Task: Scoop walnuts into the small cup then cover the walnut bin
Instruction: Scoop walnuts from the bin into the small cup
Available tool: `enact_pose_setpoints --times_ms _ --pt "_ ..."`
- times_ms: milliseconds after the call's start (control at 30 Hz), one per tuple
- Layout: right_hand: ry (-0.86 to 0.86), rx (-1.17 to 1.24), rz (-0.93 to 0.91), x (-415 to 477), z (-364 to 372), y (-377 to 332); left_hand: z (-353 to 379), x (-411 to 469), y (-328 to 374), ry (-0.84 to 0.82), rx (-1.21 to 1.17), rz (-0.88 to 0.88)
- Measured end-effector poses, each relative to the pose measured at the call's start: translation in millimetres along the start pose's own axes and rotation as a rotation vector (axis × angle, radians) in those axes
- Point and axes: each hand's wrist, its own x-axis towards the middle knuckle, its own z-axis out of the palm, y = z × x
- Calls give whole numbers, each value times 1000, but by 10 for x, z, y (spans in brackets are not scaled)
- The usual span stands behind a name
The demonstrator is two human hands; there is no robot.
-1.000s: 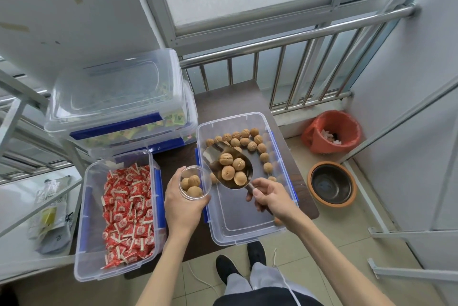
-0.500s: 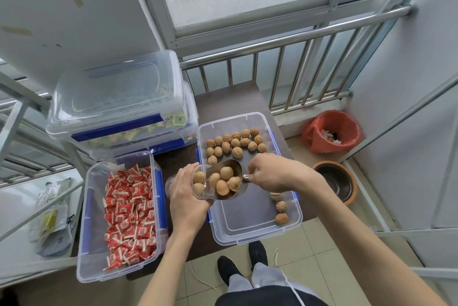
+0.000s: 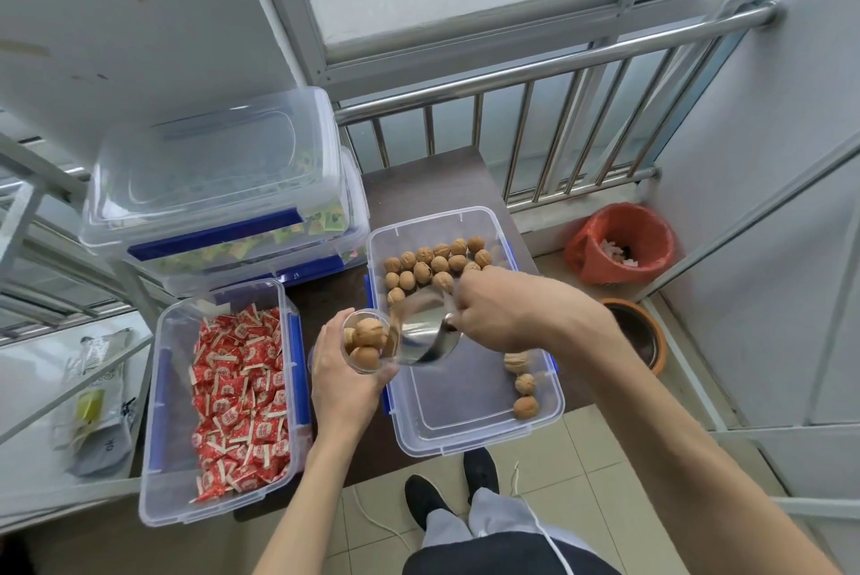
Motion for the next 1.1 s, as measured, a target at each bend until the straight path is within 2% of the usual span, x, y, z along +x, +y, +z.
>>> enact_pose_setpoints --times_ms 200,400,600,833,1100 --pt "35 262 121 -35 72 555 17 12 -90 31 -70 -98" --pt "107 287 346 508 728 1068 72 -6 -153 51 -109 -190" --pt "54 337 362 906 1276 1019 96 32 -218 46 -142 -253" --pt "223 478 408 1386 1558 737 78 63 -237 -6 -130 -256" --pt "306 750 427 1562 1972 950 90 43 -253 1 -135 -285"
